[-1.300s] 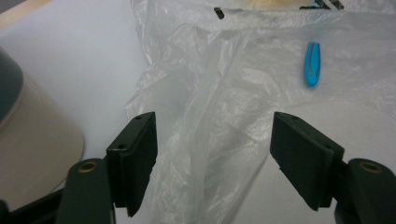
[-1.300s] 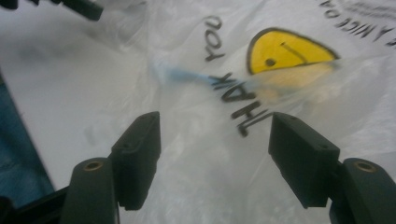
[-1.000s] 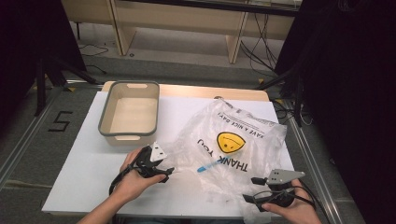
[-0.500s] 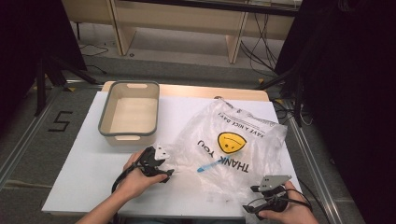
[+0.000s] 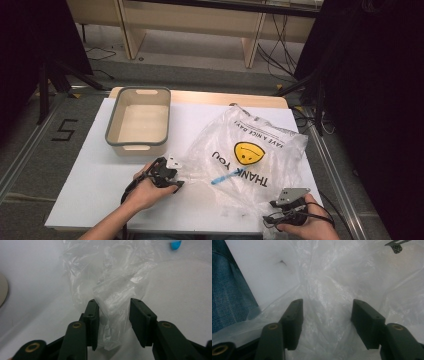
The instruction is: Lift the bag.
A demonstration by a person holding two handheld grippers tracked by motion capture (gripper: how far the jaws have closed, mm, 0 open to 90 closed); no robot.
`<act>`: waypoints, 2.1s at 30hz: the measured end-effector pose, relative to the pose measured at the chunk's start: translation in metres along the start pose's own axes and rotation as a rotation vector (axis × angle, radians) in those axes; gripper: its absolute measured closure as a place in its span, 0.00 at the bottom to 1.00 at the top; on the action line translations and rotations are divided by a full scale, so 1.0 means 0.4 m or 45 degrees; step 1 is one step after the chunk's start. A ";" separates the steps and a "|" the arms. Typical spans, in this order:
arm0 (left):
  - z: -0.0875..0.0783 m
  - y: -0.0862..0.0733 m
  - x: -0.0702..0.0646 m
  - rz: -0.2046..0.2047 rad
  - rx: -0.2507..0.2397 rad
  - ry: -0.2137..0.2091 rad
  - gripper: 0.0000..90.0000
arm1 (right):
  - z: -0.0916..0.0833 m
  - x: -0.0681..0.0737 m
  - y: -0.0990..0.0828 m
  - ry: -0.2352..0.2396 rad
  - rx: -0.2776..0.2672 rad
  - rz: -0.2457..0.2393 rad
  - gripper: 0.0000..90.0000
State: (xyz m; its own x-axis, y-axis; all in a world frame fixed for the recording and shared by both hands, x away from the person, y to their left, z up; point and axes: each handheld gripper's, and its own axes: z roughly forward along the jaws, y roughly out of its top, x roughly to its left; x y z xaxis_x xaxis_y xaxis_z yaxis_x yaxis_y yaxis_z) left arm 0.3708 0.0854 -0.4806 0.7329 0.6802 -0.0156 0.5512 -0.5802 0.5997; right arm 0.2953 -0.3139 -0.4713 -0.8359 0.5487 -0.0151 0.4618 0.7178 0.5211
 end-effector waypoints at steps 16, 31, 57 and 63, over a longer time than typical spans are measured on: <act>0.003 0.012 -0.034 0.036 0.025 0.045 0.99 | -0.001 -0.015 0.001 -0.016 -0.003 0.048 0.85; -0.067 -0.002 -0.047 0.057 -0.097 -0.024 1.00 | -0.010 -0.023 0.000 0.055 -0.055 0.074 1.00; -0.116 0.004 -0.021 0.074 -0.283 0.049 0.99 | -0.034 -0.032 0.050 0.069 -0.161 0.079 0.87; -0.102 0.004 -0.032 0.107 -0.245 0.043 0.99 | -0.053 0.002 0.060 0.050 -0.251 0.087 0.54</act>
State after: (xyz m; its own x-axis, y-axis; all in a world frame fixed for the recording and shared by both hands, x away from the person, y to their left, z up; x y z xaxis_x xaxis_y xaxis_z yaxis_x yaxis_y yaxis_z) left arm 0.3460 0.0941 -0.4466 0.7575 0.6495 0.0661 0.3998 -0.5416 0.7395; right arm 0.2996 -0.3053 -0.4405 -0.8172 0.5736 0.0570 0.4542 0.5798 0.6765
